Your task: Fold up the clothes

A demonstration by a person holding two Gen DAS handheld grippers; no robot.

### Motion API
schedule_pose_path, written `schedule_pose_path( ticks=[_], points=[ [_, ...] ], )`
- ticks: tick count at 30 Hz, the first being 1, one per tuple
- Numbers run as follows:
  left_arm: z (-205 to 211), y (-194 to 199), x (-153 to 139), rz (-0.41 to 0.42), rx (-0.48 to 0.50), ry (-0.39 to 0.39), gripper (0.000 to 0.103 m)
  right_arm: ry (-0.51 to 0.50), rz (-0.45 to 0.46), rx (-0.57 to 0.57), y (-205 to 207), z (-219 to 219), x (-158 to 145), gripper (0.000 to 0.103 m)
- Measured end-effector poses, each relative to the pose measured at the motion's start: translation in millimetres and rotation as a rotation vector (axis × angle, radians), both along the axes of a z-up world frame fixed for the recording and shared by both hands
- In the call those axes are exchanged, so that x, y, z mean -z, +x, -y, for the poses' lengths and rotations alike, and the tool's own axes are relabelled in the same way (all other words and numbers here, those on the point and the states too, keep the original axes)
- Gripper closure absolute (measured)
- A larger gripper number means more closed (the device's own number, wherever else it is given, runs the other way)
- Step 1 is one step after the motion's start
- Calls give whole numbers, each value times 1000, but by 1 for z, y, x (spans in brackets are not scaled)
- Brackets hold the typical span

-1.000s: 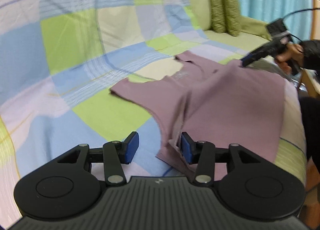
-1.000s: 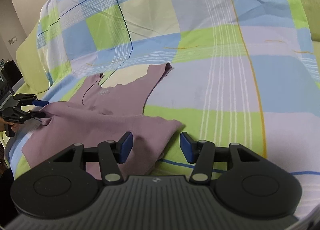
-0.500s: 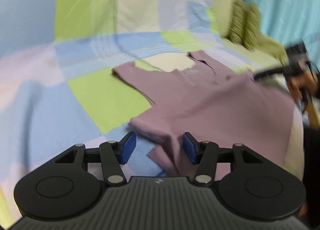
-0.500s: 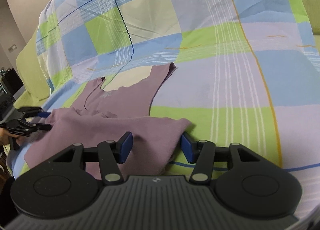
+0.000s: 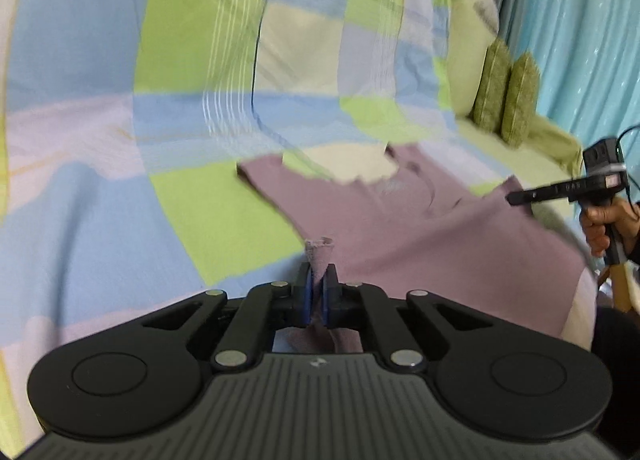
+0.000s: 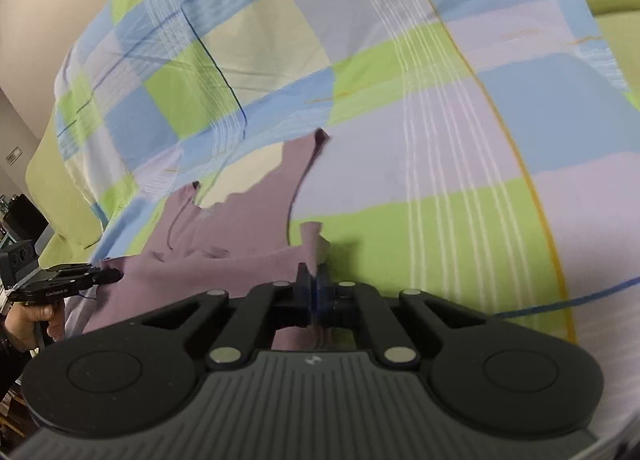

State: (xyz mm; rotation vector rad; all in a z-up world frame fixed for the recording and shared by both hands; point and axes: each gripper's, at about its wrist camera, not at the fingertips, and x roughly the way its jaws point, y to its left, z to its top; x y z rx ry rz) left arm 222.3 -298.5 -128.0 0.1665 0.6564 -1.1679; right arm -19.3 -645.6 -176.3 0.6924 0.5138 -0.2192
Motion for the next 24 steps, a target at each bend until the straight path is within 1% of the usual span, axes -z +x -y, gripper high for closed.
schedule_pose_path(
  ticks=[2,4,5,6,8,9,10,11,13,14,15,16,17,18,19,21,23,24],
  points=[
    [-4,-2,-16,41,-4,-36,102,-48,39,-5,-5,-6,-16,102],
    [-1,4,-28,77,-13,-55,102,-101,98,3,-7,-4,-35,102],
    [3,14,-36,99,-30,-69,102,-118,133,14,-6,1,-44,102],
    [8,24,-40,104,-46,-78,102,-134,165,29,-3,7,-50,102],
    [18,47,-38,95,-74,-72,102,-149,200,53,8,21,-54,102],
    [24,53,-35,83,-81,-61,102,-145,201,61,16,30,-50,102],
    [34,64,-25,57,-94,-31,102,-135,191,66,26,37,-42,102],
    [47,77,-7,20,-106,24,102,-115,159,60,38,45,-30,102],
    [59,87,17,-17,-106,93,102,-53,52,56,59,58,3,102],
    [59,88,22,-18,-105,90,102,-21,4,54,66,64,18,102],
    [59,88,27,-20,-104,88,102,-3,-20,53,70,66,30,102],
    [59,89,30,-20,-103,83,102,6,-16,53,70,68,35,102],
    [57,89,29,-13,-105,69,102,0,-5,50,70,69,34,102],
    [55,88,26,1,-105,50,102,-12,6,47,70,69,31,102],
    [52,87,18,31,-103,8,102,-23,16,43,70,70,28,102],
    [54,90,11,60,-113,-16,102,-41,66,51,71,75,18,102],
    [60,95,8,79,-128,-15,102,-58,121,61,72,81,8,102],
    [63,97,11,73,-134,-10,102,-60,126,66,74,83,6,102]
  ],
)
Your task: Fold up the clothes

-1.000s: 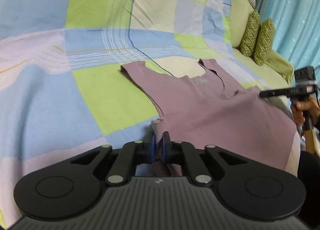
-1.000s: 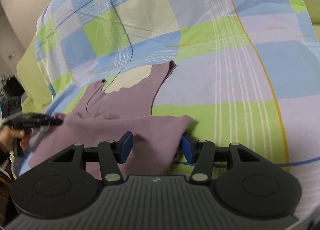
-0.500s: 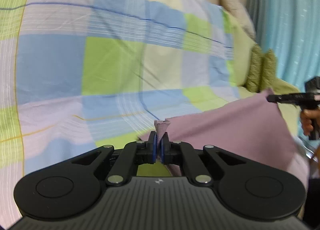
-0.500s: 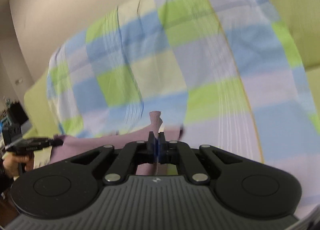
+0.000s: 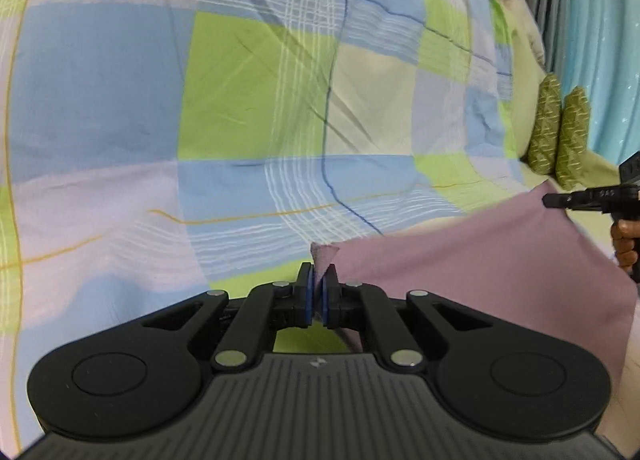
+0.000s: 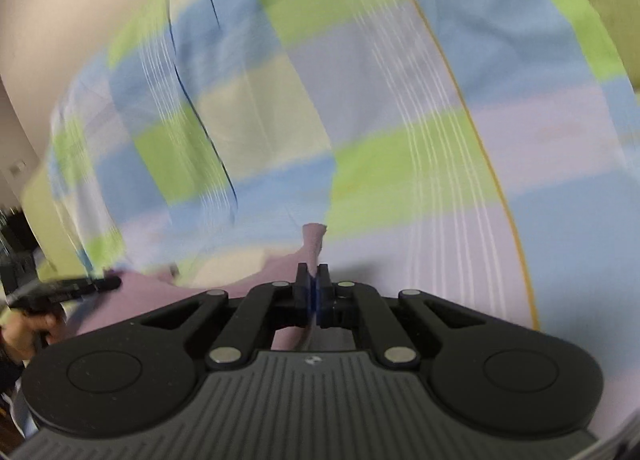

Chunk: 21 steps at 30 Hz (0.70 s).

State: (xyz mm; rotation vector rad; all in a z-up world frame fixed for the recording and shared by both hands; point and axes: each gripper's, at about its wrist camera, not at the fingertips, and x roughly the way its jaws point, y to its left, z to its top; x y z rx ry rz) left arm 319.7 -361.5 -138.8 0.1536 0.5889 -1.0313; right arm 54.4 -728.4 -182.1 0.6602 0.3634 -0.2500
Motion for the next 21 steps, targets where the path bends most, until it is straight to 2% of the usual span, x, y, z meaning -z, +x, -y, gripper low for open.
schedule_pose_path(
  ticks=[4,5,7,12,14,15,16,17,18,21],
  points=[
    [12,13,24,-81,-5,80,102,36,-94,0,21,7,20,102],
    [12,13,26,-77,-6,82,101,61,-125,-2,25,9,29,102],
    [9,13,23,-65,-8,80,99,67,-131,-1,26,10,32,102],
    [7,12,19,-2,-40,121,93,13,-164,-3,24,10,27,102],
    [4,10,14,31,-67,144,93,-47,-192,82,13,8,20,100],
    [3,8,10,46,-74,153,93,-73,-200,132,6,5,15,93],
    [0,2,3,79,-80,169,94,-98,-209,183,-1,3,10,93],
    [-2,-3,-5,110,-79,181,94,-97,-187,214,-12,-1,2,92],
    [-2,-9,-13,128,-52,177,91,-87,-163,228,-21,-5,-5,91],
    [6,-24,-33,160,46,168,61,-32,-56,275,-61,-37,-30,83]
  ],
)
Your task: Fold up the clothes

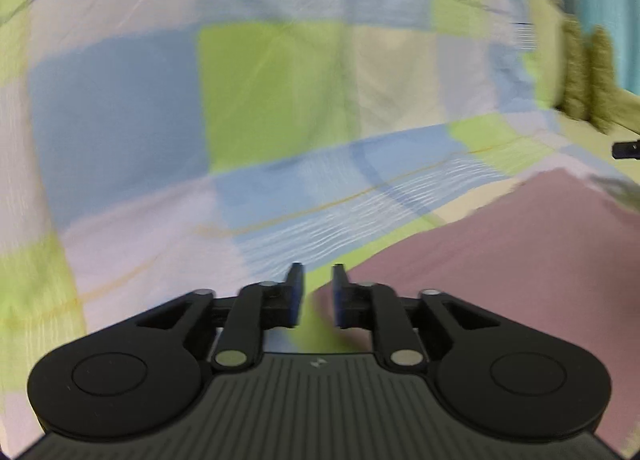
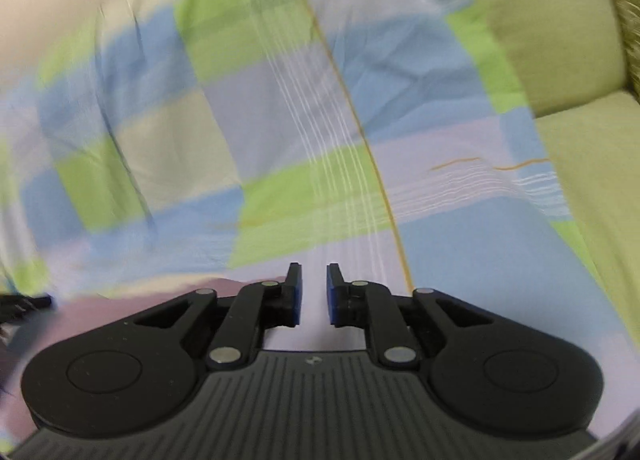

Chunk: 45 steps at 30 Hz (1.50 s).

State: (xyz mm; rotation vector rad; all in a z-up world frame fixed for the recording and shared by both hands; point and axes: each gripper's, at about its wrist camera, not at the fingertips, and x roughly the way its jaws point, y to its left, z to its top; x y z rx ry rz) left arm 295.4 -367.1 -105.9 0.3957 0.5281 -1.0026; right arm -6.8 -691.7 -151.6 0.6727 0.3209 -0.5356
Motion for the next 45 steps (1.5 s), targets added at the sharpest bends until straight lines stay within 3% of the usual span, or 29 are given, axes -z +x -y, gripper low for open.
schedule_pose_path(
  ticks=[2,5,10,14,16,17,18,21,27,32,37,42,45],
  points=[
    [18,-13,-15,0,124,-2,55,78,102,52,-33,-35,-15,78],
    [53,-29,-26,-5,281,20,53,226,194,98,-70,-84,-10,76],
    [125,-48,-27,-25,482,74,52,453,209,72,-83,-142,19,74],
    [172,-59,-13,-40,569,111,52,529,217,106,-67,-142,40,71],
    [187,-65,-5,-38,600,126,52,507,218,106,-58,-141,40,71],
    [195,-69,-1,-34,614,135,52,491,210,117,-54,-140,40,76],
    [200,-71,2,-28,618,145,52,485,207,136,-54,-140,40,88],
    [213,-72,7,-17,639,178,52,504,250,232,-66,-139,49,98],
    [238,-56,13,-3,681,241,48,485,258,200,-70,-141,53,98],
    [266,-42,21,-36,786,323,48,405,228,147,-66,-146,50,97],
    [292,-35,31,-106,887,411,47,378,220,132,-66,-149,47,95],
    [316,-22,38,-264,947,500,48,365,229,123,-69,-151,48,91],
    [330,-22,41,-315,960,566,48,341,218,114,-66,-154,46,85]
  ],
)
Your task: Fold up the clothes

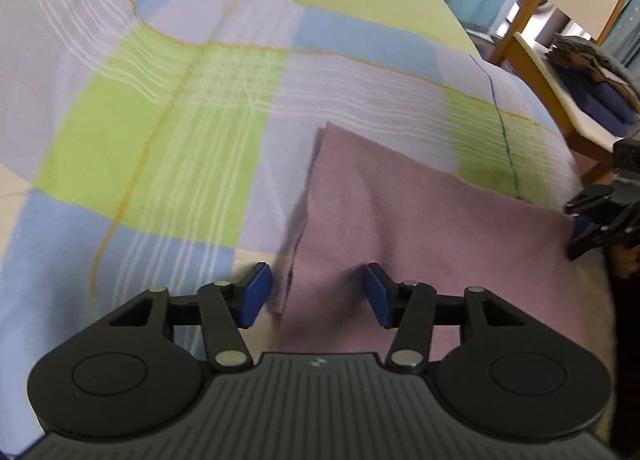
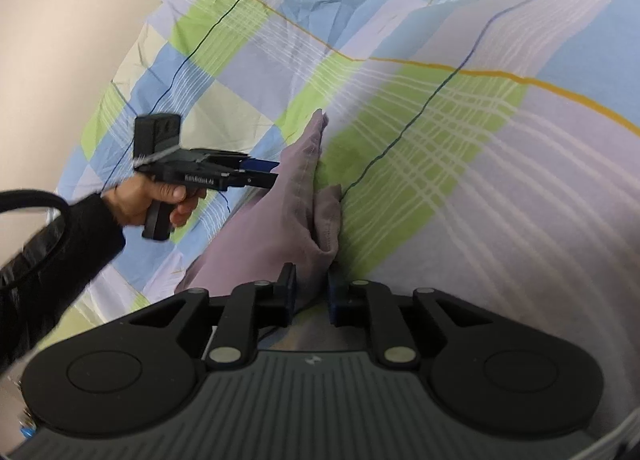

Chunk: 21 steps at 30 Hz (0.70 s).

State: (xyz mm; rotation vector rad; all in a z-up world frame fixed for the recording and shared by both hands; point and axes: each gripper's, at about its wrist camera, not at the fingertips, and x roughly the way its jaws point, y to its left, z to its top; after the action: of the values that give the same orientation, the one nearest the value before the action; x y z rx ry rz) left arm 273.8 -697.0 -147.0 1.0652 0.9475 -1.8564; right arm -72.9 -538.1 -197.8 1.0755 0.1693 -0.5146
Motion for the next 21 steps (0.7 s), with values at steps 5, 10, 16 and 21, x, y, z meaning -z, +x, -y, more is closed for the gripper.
schedule_pose_path(
  ticks=[5,10,16,21],
  points=[
    [0,-13,-8,-7,44,-3,92,10,24,6,-1,-2,0,80],
    [-14,-19,-8,15,15,-74,94,41,38,31,2,-3,-1,76],
    [-35,-10,-22,-13,-100,-186,95,164,66,78,0,13,6,100],
    [-74,1,-77,-79,-236,-369,95,13,59,5,2,37,-37,101]
  ],
)
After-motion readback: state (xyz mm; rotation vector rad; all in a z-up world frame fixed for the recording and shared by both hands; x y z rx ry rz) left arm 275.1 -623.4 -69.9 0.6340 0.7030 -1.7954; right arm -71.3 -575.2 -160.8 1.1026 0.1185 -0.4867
